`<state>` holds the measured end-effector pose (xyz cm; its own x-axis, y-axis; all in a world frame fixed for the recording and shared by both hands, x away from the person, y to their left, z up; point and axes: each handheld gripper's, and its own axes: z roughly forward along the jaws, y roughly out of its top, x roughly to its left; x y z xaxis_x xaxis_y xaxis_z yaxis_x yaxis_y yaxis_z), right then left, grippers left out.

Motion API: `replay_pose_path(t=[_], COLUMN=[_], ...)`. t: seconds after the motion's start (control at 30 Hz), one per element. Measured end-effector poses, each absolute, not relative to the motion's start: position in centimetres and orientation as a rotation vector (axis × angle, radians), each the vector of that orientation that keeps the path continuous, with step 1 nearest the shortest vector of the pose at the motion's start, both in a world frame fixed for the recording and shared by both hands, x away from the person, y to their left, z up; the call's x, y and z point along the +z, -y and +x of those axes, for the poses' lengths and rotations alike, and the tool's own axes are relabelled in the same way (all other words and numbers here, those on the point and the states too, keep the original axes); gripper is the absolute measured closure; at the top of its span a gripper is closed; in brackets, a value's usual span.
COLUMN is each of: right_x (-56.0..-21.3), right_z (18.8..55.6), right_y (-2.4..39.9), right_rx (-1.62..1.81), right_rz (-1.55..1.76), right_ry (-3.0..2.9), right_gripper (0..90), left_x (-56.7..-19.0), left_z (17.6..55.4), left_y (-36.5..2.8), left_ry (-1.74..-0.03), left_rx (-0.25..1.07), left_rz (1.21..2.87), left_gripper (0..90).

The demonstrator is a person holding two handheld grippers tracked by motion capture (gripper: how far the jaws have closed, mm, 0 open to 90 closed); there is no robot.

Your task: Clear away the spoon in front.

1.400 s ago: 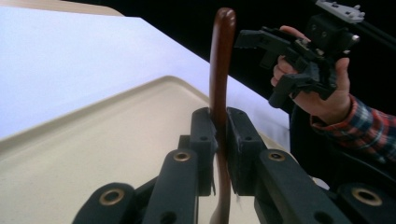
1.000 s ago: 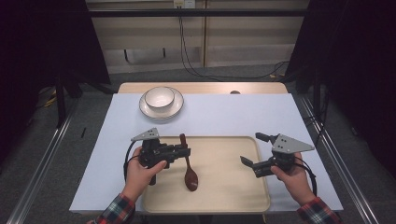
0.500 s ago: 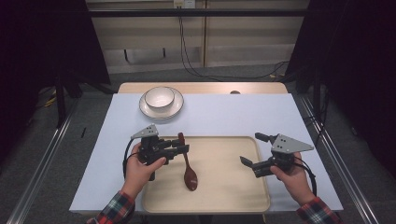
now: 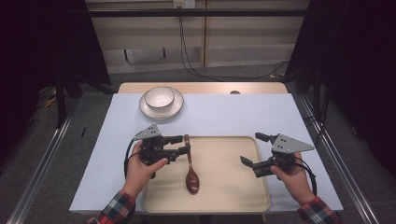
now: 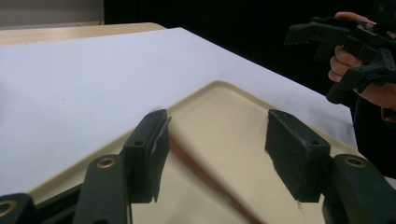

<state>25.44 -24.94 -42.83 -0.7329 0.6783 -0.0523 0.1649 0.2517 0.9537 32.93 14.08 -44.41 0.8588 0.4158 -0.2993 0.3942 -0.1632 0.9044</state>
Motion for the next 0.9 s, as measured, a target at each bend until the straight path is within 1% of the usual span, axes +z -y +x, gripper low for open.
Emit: replay_pose_path(t=[0.2,0.3,0.67,0.9], right_x=[-42.79,-42.78,-42.67,-42.51], right_z=[25.39,25.37,25.27,24.90], right_y=[24.96,24.96,25.10,25.45], right_rx=[1.494,1.495,1.494,1.482], right_rz=[0.768,0.771,0.764,0.763], right_ry=[-2.073,-2.071,-2.079,-2.063], right_gripper=[1.9,1.9,1.9,1.8], left_x=[-44.45,-44.50,-44.24,-43.85], left_z=[32.78,32.86,33.23,33.53], left_y=[-14.02,-14.05,-14.48,-14.82], left_ry=[-0.613,-0.617,-0.641,-0.638], left_rx=[0.022,0.018,0.041,0.052], left_rz=[1.787,1.773,1.733,1.709], left_gripper=[39.9,38.5,21.4,16.9])
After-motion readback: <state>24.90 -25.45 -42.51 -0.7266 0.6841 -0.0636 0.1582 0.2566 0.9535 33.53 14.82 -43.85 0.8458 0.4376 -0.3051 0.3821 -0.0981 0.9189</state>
